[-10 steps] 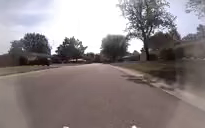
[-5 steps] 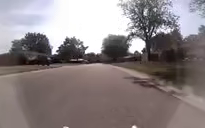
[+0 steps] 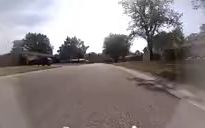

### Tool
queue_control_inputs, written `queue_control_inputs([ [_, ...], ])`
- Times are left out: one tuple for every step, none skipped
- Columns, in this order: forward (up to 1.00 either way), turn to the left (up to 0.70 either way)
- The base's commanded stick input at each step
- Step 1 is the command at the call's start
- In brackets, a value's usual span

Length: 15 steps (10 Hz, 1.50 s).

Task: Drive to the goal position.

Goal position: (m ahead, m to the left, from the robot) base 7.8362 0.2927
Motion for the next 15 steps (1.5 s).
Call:
queue_control_inputs([
  [0.69,0.03],
  [0.69,0.03],
  [0.69,-0.13],
  [0.69,-0.32],
  [0.69,-0.20],
  [0.69,-0.03],
  [0.69,0.03],
  [0.69,0.03],
  [0.69,0.03],
  [0.69,0.03],
  [0.69,0.03],
  [0.69,0.03],
  [0.69,0.03],
  [0.69,0.03],
  [0.69,0.03],
])
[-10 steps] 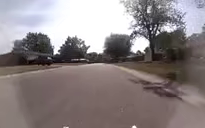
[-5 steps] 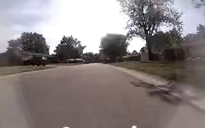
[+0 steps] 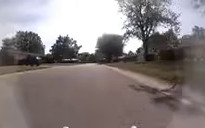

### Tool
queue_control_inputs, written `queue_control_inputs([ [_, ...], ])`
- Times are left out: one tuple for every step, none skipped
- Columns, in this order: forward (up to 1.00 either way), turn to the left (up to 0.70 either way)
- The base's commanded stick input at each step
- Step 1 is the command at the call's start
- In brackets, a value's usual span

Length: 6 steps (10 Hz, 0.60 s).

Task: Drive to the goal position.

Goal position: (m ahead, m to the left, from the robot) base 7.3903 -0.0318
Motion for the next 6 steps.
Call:
queue_control_inputs([
  [0.69,0.03],
  [0.69,0.03],
  [0.69,0.03],
  [0.69,0.03],
  [0.69,0.03],
  [0.69,0.03],
])
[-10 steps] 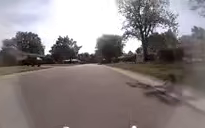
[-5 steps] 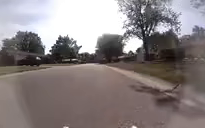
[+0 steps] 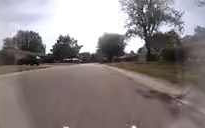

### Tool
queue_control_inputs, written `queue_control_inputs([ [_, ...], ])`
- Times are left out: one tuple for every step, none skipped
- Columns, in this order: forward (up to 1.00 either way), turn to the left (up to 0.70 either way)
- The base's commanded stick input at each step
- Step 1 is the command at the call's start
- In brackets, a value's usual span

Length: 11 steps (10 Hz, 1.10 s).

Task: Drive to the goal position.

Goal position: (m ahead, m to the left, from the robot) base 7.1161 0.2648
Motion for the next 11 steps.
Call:
queue_control_inputs([
  [0.69,0.03],
  [0.69,0.03],
  [0.69,0.03],
  [0.69,0.03],
  [0.69,0.03],
  [0.69,0.03],
  [0.69,0.03],
  [0.69,0.03],
  [0.69,0.03],
  [0.69,0.03],
  [0.69,-0.08],
])
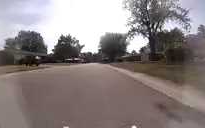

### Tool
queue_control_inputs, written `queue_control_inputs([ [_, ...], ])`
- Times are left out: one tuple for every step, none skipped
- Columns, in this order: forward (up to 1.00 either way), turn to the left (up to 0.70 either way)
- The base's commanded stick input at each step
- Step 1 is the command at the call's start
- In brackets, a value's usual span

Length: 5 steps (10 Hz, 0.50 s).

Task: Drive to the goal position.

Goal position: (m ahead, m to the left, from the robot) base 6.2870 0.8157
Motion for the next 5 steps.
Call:
queue_control_inputs([
  [0.69,-0.19],
  [0.69,-0.27],
  [0.69,-0.35],
  [0.69,0.03],
  [0.69,0.03],
])
